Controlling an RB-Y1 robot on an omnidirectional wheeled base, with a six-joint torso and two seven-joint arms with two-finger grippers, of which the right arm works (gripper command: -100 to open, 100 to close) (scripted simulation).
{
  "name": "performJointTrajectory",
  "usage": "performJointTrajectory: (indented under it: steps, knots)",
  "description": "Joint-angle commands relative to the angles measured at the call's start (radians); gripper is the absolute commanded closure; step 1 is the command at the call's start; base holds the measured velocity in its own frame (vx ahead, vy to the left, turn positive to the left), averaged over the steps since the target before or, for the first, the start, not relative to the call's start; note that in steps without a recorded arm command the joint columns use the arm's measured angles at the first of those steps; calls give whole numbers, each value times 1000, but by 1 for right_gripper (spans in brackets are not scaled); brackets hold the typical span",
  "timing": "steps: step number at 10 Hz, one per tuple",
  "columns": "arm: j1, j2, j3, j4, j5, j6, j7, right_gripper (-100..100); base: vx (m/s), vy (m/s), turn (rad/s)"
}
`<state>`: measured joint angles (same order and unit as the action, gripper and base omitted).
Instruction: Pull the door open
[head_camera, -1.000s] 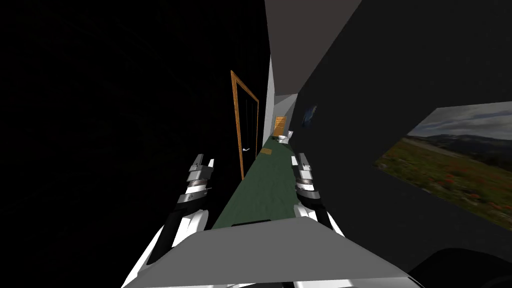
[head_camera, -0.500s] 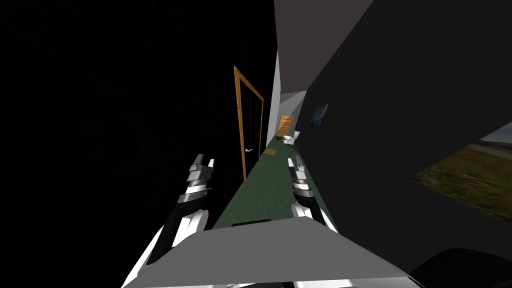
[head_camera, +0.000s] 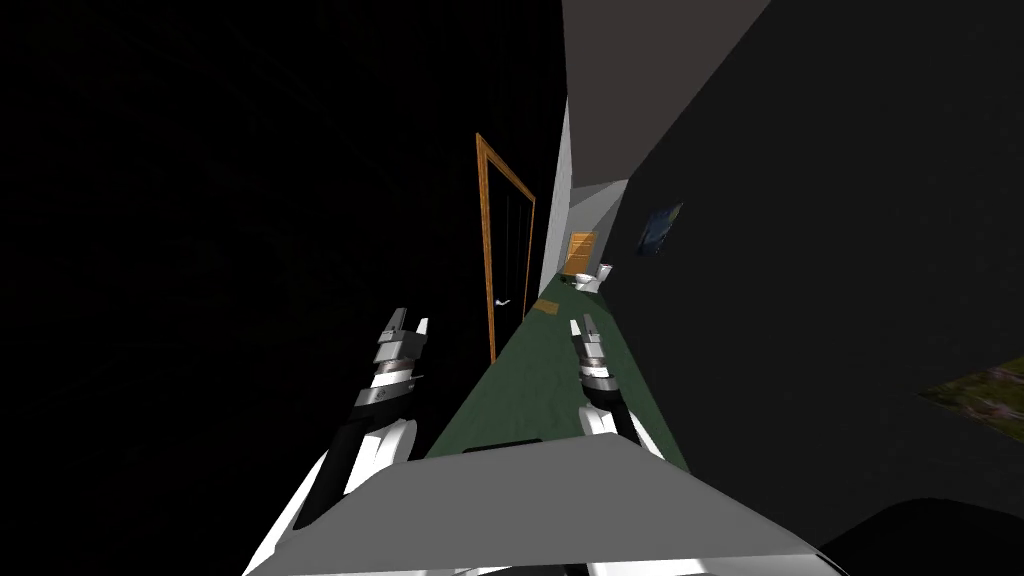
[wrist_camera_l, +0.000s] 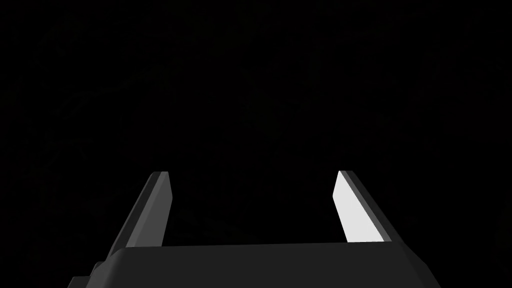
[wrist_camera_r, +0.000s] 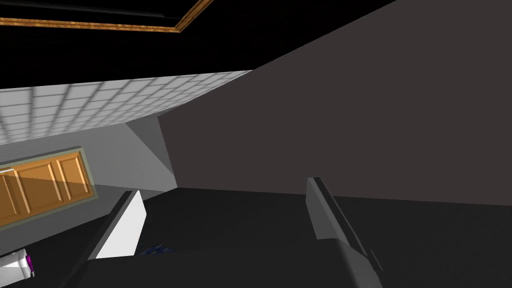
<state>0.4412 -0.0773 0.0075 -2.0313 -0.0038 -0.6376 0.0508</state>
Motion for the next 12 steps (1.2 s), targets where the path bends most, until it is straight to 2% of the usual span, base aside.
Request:
performJointTrajectory:
  steps: [1,12]
  knots:
    - [-5,-3,10,35,-1,-13,-9,-100,86,-46,179]
    - [-124,-52,39,346,-33,-71,-100,-100,79,-68,174]
